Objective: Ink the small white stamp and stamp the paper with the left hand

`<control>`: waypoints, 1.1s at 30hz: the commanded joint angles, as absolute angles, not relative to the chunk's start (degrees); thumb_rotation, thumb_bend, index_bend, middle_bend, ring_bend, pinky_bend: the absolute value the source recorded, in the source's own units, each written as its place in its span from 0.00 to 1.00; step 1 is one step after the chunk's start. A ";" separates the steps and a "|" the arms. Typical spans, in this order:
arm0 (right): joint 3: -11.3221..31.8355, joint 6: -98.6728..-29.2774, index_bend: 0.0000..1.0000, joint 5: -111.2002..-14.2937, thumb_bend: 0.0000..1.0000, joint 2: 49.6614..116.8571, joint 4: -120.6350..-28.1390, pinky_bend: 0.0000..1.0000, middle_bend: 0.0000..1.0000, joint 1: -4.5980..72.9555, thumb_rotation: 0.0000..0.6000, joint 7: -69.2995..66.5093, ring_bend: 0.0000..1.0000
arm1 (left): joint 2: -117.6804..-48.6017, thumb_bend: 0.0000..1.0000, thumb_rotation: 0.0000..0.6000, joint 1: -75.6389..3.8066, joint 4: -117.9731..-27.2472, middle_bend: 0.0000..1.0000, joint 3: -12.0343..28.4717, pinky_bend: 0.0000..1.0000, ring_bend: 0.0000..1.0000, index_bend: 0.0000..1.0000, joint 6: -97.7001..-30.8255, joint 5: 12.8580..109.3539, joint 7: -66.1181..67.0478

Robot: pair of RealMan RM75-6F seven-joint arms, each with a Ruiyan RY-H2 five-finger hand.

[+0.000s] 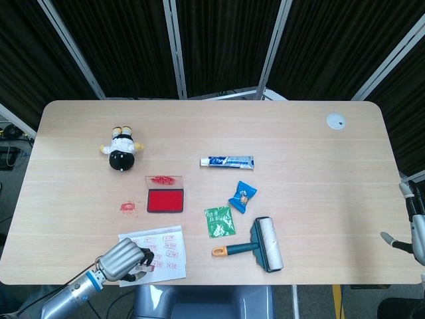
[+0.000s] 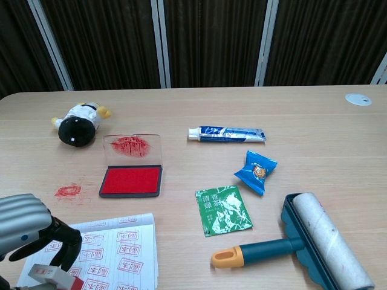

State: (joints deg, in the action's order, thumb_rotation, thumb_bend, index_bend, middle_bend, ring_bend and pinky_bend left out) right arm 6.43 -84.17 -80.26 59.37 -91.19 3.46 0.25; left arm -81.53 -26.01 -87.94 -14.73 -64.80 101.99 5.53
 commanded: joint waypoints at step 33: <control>6.50 -83.61 0.00 -79.81 0.00 59.52 -90.85 0.00 0.00 3.63 1.00 0.37 0.00 | -86.25 0.36 1.00 -24.23 -76.47 0.58 -14.50 0.83 0.77 0.62 -64.81 101.54 -1.73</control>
